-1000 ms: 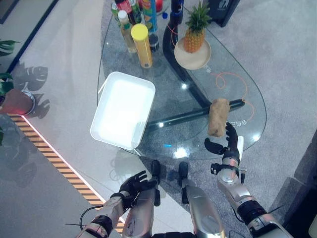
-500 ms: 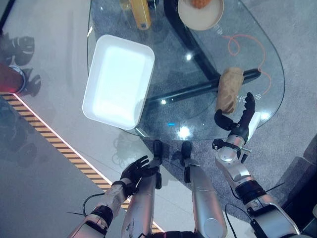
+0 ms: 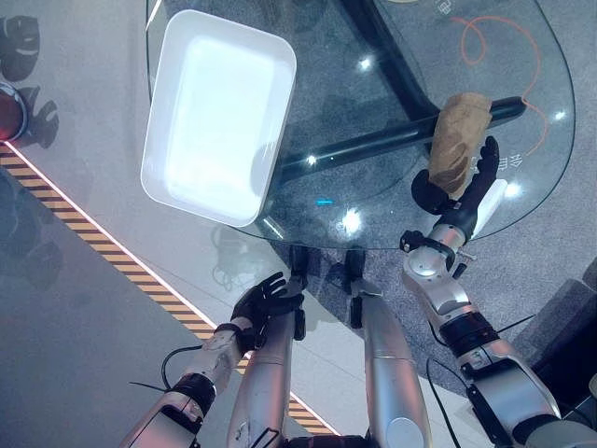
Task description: Wipe the table with a cloth and put it in the basket.
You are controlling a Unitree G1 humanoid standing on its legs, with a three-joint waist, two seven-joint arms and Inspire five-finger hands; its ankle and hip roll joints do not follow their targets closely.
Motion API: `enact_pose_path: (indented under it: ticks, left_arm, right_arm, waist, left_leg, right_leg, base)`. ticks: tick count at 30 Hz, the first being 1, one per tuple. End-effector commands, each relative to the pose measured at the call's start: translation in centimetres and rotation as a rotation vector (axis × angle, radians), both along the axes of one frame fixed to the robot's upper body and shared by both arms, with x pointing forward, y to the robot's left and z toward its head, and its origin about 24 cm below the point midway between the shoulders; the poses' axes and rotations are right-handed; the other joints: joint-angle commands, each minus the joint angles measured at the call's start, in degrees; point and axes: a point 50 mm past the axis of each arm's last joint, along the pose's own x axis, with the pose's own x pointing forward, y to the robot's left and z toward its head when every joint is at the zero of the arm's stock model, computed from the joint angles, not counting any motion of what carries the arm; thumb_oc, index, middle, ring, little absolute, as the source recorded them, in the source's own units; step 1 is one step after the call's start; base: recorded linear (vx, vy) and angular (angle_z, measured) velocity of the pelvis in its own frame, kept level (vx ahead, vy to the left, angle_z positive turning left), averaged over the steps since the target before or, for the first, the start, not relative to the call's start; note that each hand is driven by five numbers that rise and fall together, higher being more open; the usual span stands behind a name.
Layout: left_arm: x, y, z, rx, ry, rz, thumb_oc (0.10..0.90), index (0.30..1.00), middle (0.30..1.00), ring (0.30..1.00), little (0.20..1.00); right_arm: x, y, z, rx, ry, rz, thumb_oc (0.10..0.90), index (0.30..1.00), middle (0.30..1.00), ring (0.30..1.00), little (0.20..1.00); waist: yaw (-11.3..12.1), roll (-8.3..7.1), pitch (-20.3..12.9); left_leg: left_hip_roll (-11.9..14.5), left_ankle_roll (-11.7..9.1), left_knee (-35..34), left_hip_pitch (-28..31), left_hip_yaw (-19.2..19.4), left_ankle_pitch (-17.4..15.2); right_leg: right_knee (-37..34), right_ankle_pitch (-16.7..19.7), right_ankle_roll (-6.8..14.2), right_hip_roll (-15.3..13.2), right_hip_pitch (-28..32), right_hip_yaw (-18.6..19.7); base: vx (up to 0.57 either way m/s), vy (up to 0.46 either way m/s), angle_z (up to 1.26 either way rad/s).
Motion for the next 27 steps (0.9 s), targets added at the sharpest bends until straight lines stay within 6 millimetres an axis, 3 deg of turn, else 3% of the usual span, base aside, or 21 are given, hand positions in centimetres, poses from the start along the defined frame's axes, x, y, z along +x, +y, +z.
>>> enact_pose_path:
  ticks: [1,14,27]
  left_arm:
    - [-3.3,-4.5,-2.4,-0.082,0.12,-0.129,0.8,0.9,0.9,0.9,0.9]
    - [-2.6,-5.3,-1.5,-0.091,0.095,-0.157,0.8,0.9,0.9,0.9,0.9]
    - [-2.5,-5.5,-1.2,-0.078,0.087,-0.183,0.8,0.9,0.9,0.9,0.9]
  right_arm:
    - [-0.8,-2.7,2.9,0.048,-0.18,-0.155,0.8,0.9,0.9,0.9,0.9]
    - [0.4,-4.4,3.1,0.096,-0.112,-0.251,0.8,0.9,0.9,0.9,0.9]
    - [1.2,-4.7,3.9,0.109,-0.092,-0.233,0.8,0.9,0.9,0.9,0.9]
  waist:
    - [0.4,1.35,-1.0]
    - [1.5,2.6,-1.0]
    - [2.1,3.17,-1.0]
  left_leg:
    - [-0.2,2.3,12.7,-5.1,0.8,-7.5]
    - [-0.8,2.6,14.5,-10.0,-0.1,-7.5]
    - [-1.3,2.4,15.2,-12.4,-0.8,-7.1]
  right_leg:
    - [-7.8,6.8,2.6,1.8,-0.9,2.3]
    - [-6.5,7.6,2.9,1.6,-6.1,2.2]
    - [-5.5,7.9,3.0,1.8,-8.4,2.1]
  base:
    - [0.03,0.007,0.01]
    - [0.02,-0.008,0.01]
    - [0.0,-0.001,0.01]
